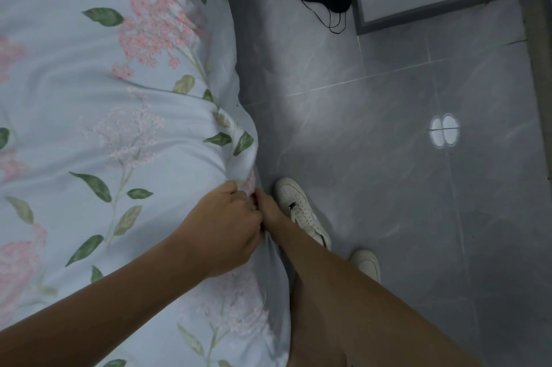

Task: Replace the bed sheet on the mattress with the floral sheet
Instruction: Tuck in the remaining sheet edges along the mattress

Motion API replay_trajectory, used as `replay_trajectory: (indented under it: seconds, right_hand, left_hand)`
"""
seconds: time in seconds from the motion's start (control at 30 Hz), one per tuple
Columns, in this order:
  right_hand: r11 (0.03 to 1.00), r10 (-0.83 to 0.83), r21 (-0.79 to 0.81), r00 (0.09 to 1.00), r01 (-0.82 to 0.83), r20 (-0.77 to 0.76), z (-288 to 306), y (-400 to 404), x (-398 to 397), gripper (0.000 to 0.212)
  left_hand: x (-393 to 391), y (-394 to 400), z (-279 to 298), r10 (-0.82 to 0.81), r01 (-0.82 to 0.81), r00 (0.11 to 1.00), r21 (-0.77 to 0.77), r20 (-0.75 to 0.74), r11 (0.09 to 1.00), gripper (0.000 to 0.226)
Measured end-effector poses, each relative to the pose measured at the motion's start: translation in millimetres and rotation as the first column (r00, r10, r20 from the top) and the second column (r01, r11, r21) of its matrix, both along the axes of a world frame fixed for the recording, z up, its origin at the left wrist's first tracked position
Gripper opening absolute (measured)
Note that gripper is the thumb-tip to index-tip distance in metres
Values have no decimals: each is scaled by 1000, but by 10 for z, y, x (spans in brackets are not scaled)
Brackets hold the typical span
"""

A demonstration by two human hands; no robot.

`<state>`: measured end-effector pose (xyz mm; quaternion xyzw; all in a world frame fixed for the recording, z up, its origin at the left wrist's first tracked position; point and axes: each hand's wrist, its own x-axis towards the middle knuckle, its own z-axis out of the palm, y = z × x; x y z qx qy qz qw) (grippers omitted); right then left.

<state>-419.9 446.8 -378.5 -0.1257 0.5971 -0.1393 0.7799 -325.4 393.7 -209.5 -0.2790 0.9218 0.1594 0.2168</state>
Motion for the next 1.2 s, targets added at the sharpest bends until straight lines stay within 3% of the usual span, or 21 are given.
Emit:
replay_trajectory:
  seconds: [0.03, 0.07, 0.13, 0.2, 0.27, 0.4, 0.53, 0.63, 0.73, 0.9, 1.2]
  right_hand:
    - [977, 130, -144, 973, -159, -191, -18, 52, 14, 43]
    - [947, 150, -218, 925, -236, -349, -41, 109, 21, 44]
    - [930, 49, -295, 867, -221, -497, -46, 214, 30, 43]
    - [913, 0, -332, 812, -238, -584, -48, 244, 44, 30]
    - [930, -22, -323, 849, -177, -528, -2, 142, -20, 23]
    - [984, -50, -179, 963, 2, -265, 79, -188, -287, 25]
    - [971, -206, -140, 974, 192, -94, 143, -616, -276, 25]
    - [969, -214, -142, 974, 203, -70, 236, -1060, -158, 21]
    - [959, -227, -179, 974, 219, -24, 286, -1506, -43, 29]
    - [958, -219, -192, 976, 215, 2, 100, -1899, 76, 37]
    - [980, -168, -110, 986, 167, 5, -157, -2163, 173, 46]
  left_hand:
    - [4, 6, -29, 17, -17, 1000, 7, -2, 1000, 46]
    - [10, 13, -49, 28, -28, 1000, -3, -14, 1000, 46]
    - [16, 21, -53, 19, -19, 1000, -19, -15, 1000, 41]
    - [26, -1, -83, 3, -4, 1000, 17, 7, 1000, 38]
    - [22, -28, -135, -17, 16, 1000, 46, 11, 999, 40]
    - [34, -156, -180, -14, 16, 1000, 95, -21, 995, 35]
    - [80, -643, 71, 124, -87, 979, 220, -160, 972, 37]
    - [287, -1379, 143, 189, -192, 947, 12, -260, 981, 25]
    - [491, -1934, 6, 179, -199, 968, -99, -178, 975, 21]
    - [499, -2020, -298, 162, -203, 948, -129, -274, 971, 28]
    - [504, -2115, -381, 159, -177, 951, -46, -264, 983, 12]
